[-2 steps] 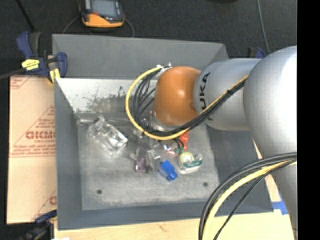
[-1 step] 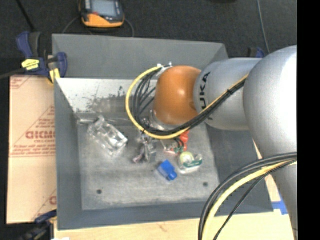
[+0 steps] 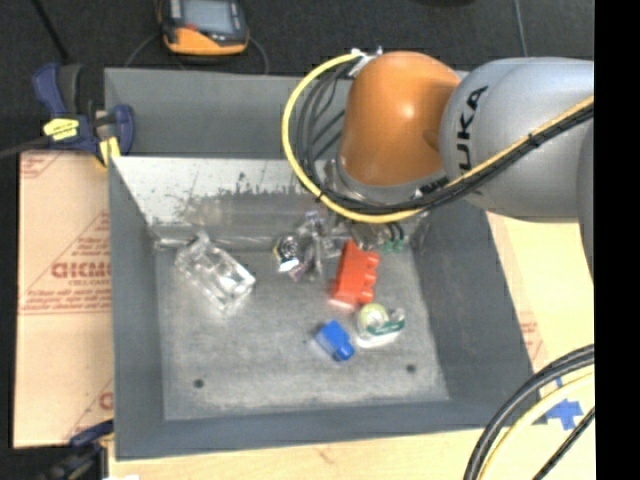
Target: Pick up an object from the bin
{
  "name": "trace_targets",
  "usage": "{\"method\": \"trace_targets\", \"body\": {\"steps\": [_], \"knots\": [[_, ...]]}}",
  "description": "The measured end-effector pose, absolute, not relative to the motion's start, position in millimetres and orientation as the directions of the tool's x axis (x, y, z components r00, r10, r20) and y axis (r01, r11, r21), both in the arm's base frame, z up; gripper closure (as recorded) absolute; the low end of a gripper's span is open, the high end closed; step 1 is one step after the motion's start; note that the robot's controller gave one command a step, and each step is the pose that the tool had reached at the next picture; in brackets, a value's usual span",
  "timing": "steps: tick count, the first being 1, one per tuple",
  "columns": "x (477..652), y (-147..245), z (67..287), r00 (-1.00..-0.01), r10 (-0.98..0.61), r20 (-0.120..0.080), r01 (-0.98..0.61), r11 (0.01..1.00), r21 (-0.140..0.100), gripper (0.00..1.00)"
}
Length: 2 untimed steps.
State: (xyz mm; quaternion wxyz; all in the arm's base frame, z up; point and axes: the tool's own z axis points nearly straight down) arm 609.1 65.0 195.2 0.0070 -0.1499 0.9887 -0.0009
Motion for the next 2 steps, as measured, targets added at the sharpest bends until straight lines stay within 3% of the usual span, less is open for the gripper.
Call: {"method": "trace_targets", "body": {"steps": [1,2], "knots": [[624.7,86,269,-0.839,-0.544,-0.011,-0.544,0.839,-0.005,1.00],[602.2,63,244,-0.768,-0.641,0.000,-0.641,0.768,-0.002,1.00]]}}
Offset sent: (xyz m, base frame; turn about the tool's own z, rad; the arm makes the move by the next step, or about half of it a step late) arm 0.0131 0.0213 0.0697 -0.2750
